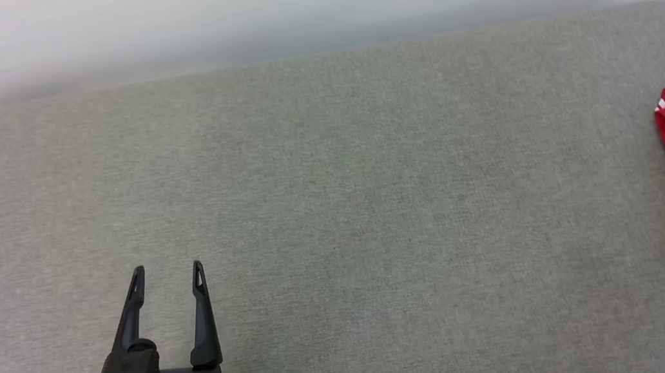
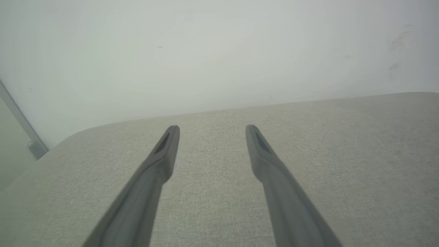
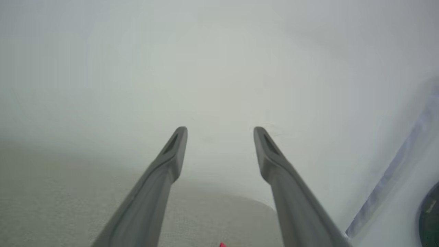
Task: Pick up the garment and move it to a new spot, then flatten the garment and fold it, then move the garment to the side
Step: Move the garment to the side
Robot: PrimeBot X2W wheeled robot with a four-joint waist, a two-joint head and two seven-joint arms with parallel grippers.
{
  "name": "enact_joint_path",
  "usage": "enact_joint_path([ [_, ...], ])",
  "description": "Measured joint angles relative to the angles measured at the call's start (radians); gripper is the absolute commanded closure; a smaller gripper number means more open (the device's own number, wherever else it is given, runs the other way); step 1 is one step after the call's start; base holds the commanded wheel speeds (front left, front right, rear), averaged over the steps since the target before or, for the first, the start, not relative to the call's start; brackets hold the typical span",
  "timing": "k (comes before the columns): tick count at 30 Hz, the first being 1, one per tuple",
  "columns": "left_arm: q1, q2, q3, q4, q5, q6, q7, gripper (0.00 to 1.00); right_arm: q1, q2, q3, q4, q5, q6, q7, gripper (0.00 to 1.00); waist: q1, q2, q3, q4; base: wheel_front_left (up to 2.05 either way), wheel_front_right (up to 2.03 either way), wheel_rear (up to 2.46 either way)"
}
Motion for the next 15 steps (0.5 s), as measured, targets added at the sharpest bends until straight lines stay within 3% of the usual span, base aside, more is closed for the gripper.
enact_joint_path([
  [7, 0.021, -0.007, 0.017, 0.031, -0.011, 0.0, 0.0, 0.0, 0.122, 0.13, 0.043, -0.112, -0.039, 0.0, -0.057, 0.0, 0.0, 0.0, -0.046, 0.032, 0.0, 0.0, 0.0],
  [15, 0.041, -0.016, 0.022, 0.058, -0.011, -0.009, 0.0, 0.0, 0.265, 0.247, 0.094, -0.14, -0.042, 0.0, -0.075, 0.0, 0.0, 0.0, -0.098, 0.052, 0.0, 0.0, 0.0],
])
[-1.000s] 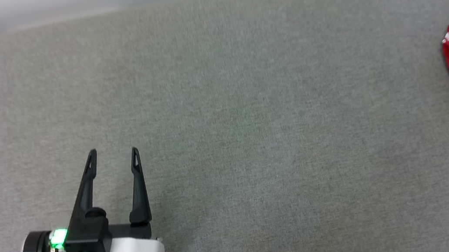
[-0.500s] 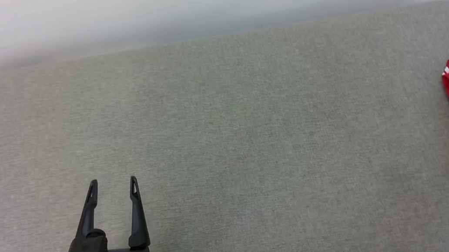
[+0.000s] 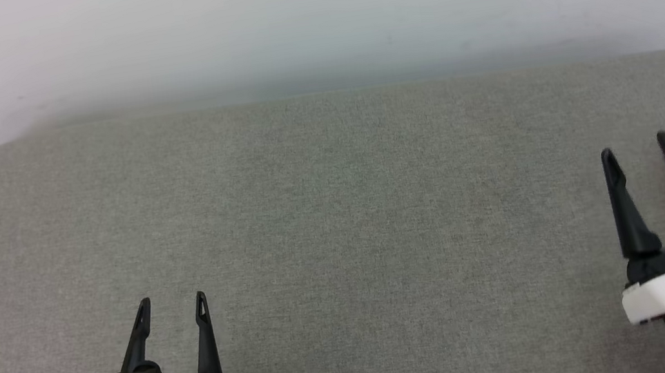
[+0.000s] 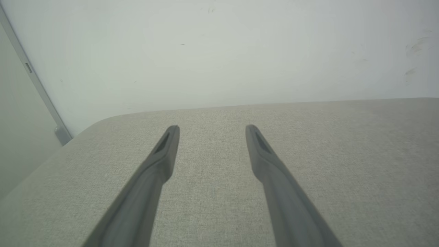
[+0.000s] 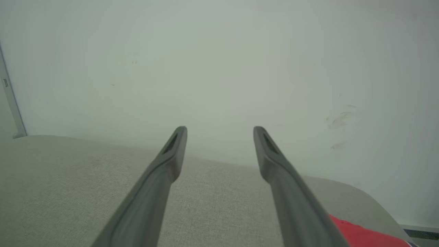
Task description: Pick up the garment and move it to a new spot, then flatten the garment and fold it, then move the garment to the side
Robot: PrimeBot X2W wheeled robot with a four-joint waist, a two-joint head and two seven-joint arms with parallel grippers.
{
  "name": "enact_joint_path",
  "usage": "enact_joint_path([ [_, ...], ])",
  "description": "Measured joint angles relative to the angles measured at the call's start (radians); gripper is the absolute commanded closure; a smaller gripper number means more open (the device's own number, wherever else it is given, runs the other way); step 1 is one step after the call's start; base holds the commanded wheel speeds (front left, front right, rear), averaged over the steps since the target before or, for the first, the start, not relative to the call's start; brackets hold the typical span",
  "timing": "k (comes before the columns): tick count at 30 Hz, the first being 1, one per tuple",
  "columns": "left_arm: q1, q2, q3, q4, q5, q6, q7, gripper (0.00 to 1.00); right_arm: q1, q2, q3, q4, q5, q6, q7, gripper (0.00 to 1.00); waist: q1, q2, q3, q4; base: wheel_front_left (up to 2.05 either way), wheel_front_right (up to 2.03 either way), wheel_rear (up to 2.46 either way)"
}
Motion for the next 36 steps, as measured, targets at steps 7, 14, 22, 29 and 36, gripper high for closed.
enact_joint_path([
  [7, 0.02, -0.005, 0.002, 0.013, 0.0, -0.009, 0.0, 0.0, 0.105, 0.042, 0.002, 0.024, 0.026, 0.0, -0.005, 0.0, 0.0, 0.0, -0.039, 0.005, 0.0, 0.0, 0.0],
  [14, 0.035, -0.007, 0.005, 0.022, 0.0, -0.025, 0.0, 0.0, 0.191, 0.056, -0.01, 0.014, 0.049, 0.0, -0.005, 0.0, 0.0001, 0.0, -0.062, 0.008, 0.0, 0.0, 0.0],
  [22, 0.054, -0.007, 0.016, 0.024, 0.002, -0.026, 0.0, 0.0, 0.256, 0.078, -0.021, -0.019, 0.049, 0.0, -0.005, 0.0, 0.0001, 0.0, -0.079, 0.007, 0.0, 0.0, 0.0],
  [29, 0.057, -0.008, 0.018, 0.021, 0.003, -0.029, 0.0, 0.0, 0.285, 0.093, -0.008, -0.027, 0.044, 0.0, -0.004, 0.0, 0.0001, 0.0, -0.085, 0.007, 0.0, 0.0, 0.0],
  [36, 0.059, -0.009, 0.021, 0.018, 0.004, -0.037, 0.0, 0.0, 0.298, 0.099, -0.003, -0.026, 0.042, 0.0, -0.004, 0.0, 0.0002, 0.0, -0.086, 0.007, 0.0, 0.0, 0.0],
])
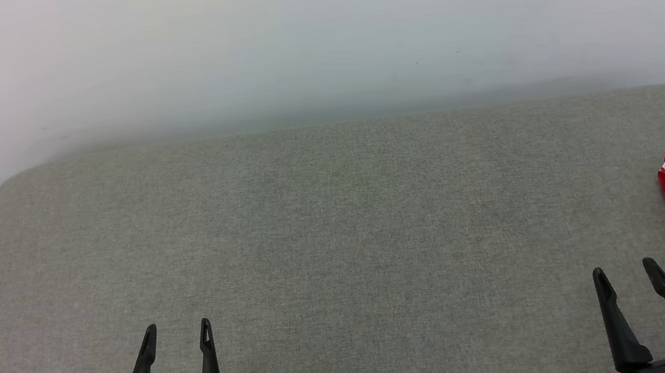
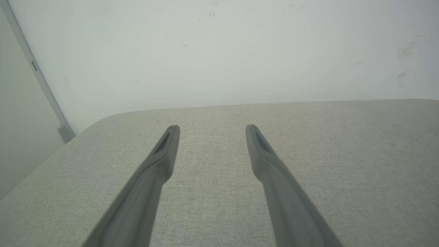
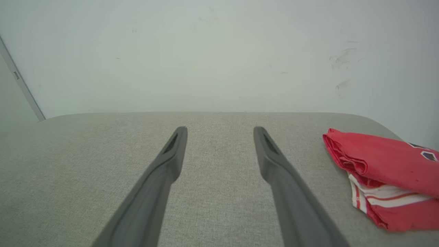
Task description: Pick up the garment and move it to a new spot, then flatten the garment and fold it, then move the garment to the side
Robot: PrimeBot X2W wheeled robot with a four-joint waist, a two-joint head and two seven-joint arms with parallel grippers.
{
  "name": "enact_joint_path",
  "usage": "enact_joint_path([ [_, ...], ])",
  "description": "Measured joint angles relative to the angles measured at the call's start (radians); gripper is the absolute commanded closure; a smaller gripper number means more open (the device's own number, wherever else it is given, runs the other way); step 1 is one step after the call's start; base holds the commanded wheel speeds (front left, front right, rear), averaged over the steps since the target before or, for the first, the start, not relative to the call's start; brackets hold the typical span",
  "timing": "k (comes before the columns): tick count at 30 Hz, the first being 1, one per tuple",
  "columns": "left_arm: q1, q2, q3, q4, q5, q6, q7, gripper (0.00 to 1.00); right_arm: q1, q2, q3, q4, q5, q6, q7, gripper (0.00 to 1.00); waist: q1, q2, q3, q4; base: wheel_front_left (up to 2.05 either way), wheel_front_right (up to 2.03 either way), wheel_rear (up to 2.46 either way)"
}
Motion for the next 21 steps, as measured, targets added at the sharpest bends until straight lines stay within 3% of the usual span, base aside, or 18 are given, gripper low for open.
enact_joint_path([
  [13, 0.003, -0.004, 0.006, 0.001, -0.003, -0.016, 0.0, 0.0, 0.001, 0.004, -0.002, 0.007, -0.001, 0.0, -0.001, 0.0, 0.0, 0.0, -0.003, 0.0, 0.0, 0.0, 0.0],
  [14, 0.004, -0.004, 0.006, 0.004, -0.003, -0.016, 0.0, 1.0, 0.001, 0.005, -0.001, 0.01, -0.001, 0.0, 0.0, 1.0, 0.0, 0.0, -0.003, 0.0, 0.0, 0.0, 0.0],
  [21, 0.024, -0.009, 0.007, 0.068, -0.029, -0.016, 0.017, 1.0, 0.002, 0.006, 0.005, 0.068, 0.023, 0.0, 0.007, 1.0, 0.0, 0.0, -0.003, -0.001, 0.0, 0.0, 0.0],
])
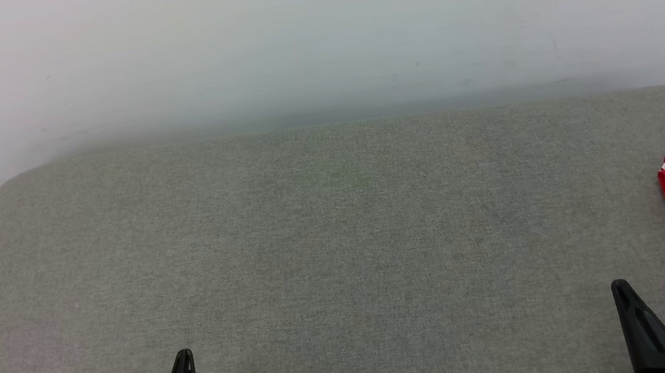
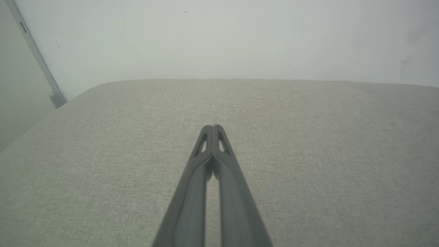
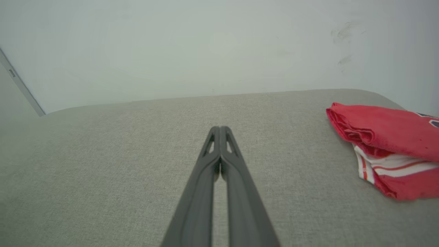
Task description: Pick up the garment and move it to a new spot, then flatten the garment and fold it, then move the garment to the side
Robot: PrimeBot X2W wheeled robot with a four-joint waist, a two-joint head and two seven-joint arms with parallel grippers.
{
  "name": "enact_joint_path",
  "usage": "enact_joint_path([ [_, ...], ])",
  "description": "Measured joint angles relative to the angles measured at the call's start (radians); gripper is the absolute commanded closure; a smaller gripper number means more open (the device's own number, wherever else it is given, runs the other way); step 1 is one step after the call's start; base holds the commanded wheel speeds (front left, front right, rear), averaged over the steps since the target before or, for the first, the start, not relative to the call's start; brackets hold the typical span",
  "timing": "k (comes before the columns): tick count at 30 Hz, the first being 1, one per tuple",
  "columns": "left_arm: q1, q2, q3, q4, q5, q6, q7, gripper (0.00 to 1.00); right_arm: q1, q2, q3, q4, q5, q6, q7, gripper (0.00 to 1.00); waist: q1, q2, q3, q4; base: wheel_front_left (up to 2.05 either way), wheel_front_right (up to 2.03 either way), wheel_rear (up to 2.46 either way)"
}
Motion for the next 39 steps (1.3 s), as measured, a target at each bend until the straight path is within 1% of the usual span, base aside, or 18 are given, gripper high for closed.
enact_joint_path([
  [17, -0.034, -0.006, 0.03, 0.025, -0.339, -0.026, 0.078, 1.0, -0.044, -0.002, 0.001, 0.038, 0.331, 0.0, 0.065, 1.0, 0.0, 0.0, 0.004, -0.007, 0.0, 0.0, 0.0],
  [28, -0.066, -0.013, 0.044, 0.038, -0.526, -0.044, 0.122, 1.0, -0.076, -0.003, 0.0, 0.061, 0.51, 0.0, 0.105, 1.0, 0.0001, 0.0, 0.007, -0.011, 0.0, 0.0, 0.0],
  [39, -0.094, -0.017, 0.062, 0.051, -0.69, -0.056, 0.159, 1.0, -0.11, -0.005, -0.002, 0.078, 0.67, 0.0, 0.14, 1.0, 0.0, 0.0, 0.01, -0.015, 0.0, 0.0, 0.0],
])
